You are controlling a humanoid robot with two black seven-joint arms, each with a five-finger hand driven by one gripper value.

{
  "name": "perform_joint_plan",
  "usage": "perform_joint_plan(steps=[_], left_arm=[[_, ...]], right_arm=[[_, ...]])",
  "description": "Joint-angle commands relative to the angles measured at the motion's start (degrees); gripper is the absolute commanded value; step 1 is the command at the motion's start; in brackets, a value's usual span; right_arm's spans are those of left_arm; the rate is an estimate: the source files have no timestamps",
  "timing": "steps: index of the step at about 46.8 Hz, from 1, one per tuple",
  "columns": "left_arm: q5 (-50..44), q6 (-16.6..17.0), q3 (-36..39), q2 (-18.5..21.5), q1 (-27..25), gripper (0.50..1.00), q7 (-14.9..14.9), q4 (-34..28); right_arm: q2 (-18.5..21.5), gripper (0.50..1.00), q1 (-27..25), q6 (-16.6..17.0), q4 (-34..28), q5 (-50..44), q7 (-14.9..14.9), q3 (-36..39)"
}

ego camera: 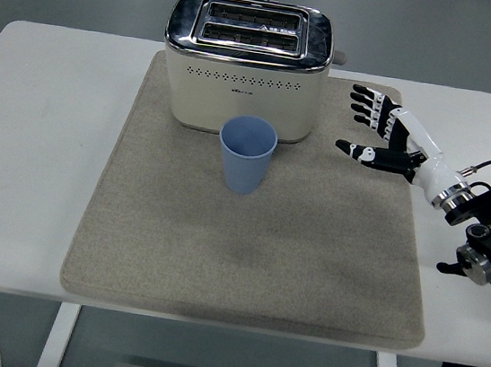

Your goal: Put the water cup in front of the bread machine

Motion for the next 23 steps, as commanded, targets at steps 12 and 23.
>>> perform_joint_plan(steps=[12,23], left_arm=[[0.0,0.0,0.0,0.0,0.0,1.000,0.0,0.0],[0.0,0.0,0.0,0.0,0.0,1.000,0.0,0.0]], right_arm=[[4.1,0.913,3.0,0.1,-13.5,9.8,-3.5,4.7],[7.9,0.913,4.2,-0.2,-19.6,13.0,-6.6,5.0]])
